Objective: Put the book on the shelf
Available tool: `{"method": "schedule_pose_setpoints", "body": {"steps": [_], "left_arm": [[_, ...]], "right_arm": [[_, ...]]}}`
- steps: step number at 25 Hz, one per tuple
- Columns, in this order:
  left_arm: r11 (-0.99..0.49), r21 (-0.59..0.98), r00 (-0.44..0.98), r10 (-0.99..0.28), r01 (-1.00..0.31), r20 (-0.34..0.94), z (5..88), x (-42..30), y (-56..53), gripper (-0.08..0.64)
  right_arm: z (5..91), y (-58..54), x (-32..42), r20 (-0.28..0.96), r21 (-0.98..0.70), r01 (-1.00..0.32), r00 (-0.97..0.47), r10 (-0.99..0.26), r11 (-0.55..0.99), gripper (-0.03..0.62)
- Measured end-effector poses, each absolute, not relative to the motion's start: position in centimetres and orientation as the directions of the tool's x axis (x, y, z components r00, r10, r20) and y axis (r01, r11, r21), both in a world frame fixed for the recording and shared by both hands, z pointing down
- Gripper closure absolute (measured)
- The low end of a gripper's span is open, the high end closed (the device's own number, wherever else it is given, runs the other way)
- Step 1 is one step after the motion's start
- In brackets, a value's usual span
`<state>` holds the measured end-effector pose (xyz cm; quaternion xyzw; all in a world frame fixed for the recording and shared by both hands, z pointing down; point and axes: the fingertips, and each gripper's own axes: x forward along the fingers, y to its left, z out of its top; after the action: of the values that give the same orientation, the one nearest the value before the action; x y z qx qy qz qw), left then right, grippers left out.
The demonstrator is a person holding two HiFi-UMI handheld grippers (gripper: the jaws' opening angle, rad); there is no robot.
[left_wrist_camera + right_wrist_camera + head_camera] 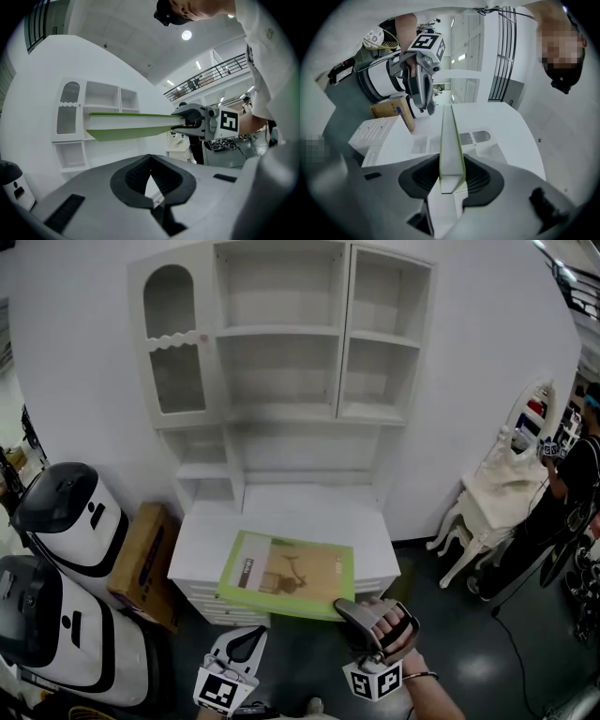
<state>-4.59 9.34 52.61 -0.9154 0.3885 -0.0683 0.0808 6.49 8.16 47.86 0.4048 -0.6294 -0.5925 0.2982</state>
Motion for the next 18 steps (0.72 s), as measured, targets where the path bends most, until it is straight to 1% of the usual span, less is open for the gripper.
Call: {"method": "schedule_pose_setpoints", "body": {"steps": [2,8,18], "left_arm": [[-0.681,-0.182,0.684,-0.727,-0.709,0.057,52.5,-4.6,9.1,0.552],[-0.677,-0.137,0.675,-0.734,-0.723,0.072,51.6,-1.0,8.2,0.552],[-0.639,-0.12,0.631,-0.769,-0.76,0.098,51.5,-1.1,7.0,0.552]], "right_arm": [[47.8,8.1,6.5,-0.107,0.987,-0.155,-0.503,-0.857,-0.032,0.44],[46.9,6.9,10.0,-0.101,0.988,-0.153,-0.527,-0.844,-0.023,0.44],[47.2,4.4,11.1,-0.099,0.983,-0.183,-0.554,-0.827,0.004,0.44]]}}
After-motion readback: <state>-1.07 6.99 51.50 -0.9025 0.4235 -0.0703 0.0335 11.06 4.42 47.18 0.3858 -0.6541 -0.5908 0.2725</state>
